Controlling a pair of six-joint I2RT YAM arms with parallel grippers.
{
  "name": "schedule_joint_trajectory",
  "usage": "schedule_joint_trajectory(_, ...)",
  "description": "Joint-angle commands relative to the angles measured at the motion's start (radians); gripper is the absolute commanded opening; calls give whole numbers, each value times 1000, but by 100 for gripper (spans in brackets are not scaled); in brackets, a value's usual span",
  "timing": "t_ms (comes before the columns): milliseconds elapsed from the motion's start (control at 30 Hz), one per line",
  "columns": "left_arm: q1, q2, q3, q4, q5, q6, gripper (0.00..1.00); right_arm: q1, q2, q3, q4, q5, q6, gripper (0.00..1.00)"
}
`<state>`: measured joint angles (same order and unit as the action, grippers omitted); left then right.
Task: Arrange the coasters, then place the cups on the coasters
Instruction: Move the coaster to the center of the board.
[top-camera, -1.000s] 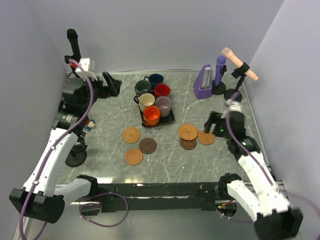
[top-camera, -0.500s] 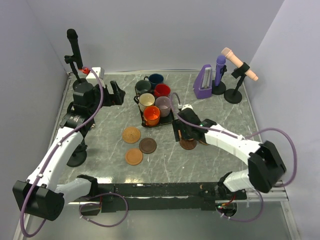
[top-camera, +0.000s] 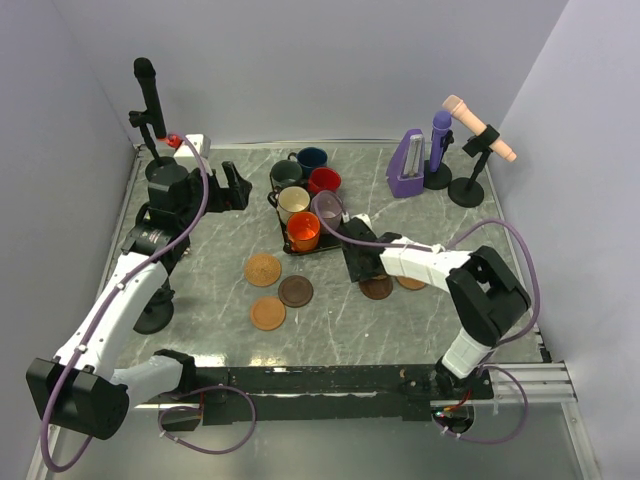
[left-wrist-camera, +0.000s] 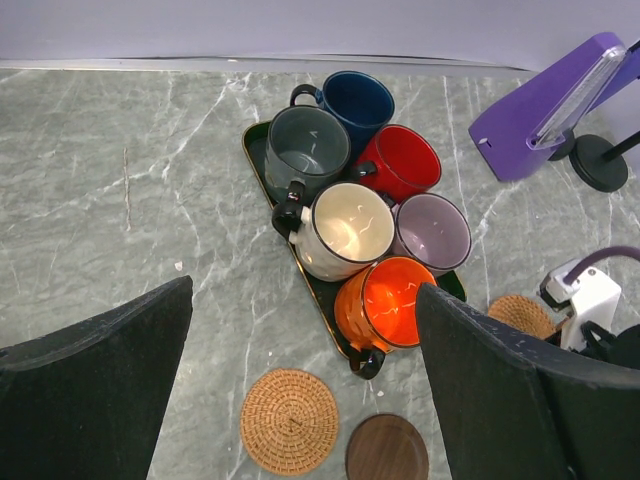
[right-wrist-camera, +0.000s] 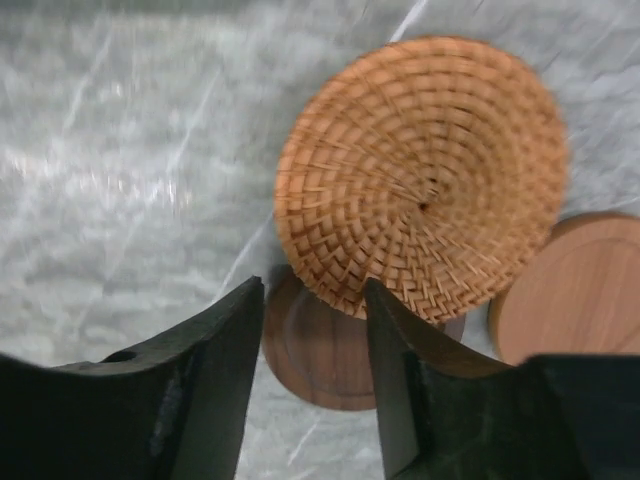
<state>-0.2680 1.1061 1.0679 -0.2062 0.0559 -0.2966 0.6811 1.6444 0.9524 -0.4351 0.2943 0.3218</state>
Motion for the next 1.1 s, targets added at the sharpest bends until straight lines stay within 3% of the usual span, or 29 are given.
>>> schedule_joint_trajectory(0, -4, -8, 7, 34, 7, 10, 97, 0, 40, 57, 25, 92, 37, 49)
schedule_joint_trajectory(567, -4, -3, 6, 36, -7, 13, 97, -138, 143, 170, 64, 0, -44, 45)
schedule_joint_trajectory(667, -2, 1, 3, 39, -14, 14, 97, -138, 88, 166, 76, -38, -59, 51)
schedule_joint_trajectory(867, -4, -3, 4, 40, -5, 11, 97, -153, -89, 83, 81, -63, -37, 76)
schedule_joint_trajectory(1067, -4, 3, 3, 39, 1, 7, 97, -199, -120, 20, 87, -80, -12, 87)
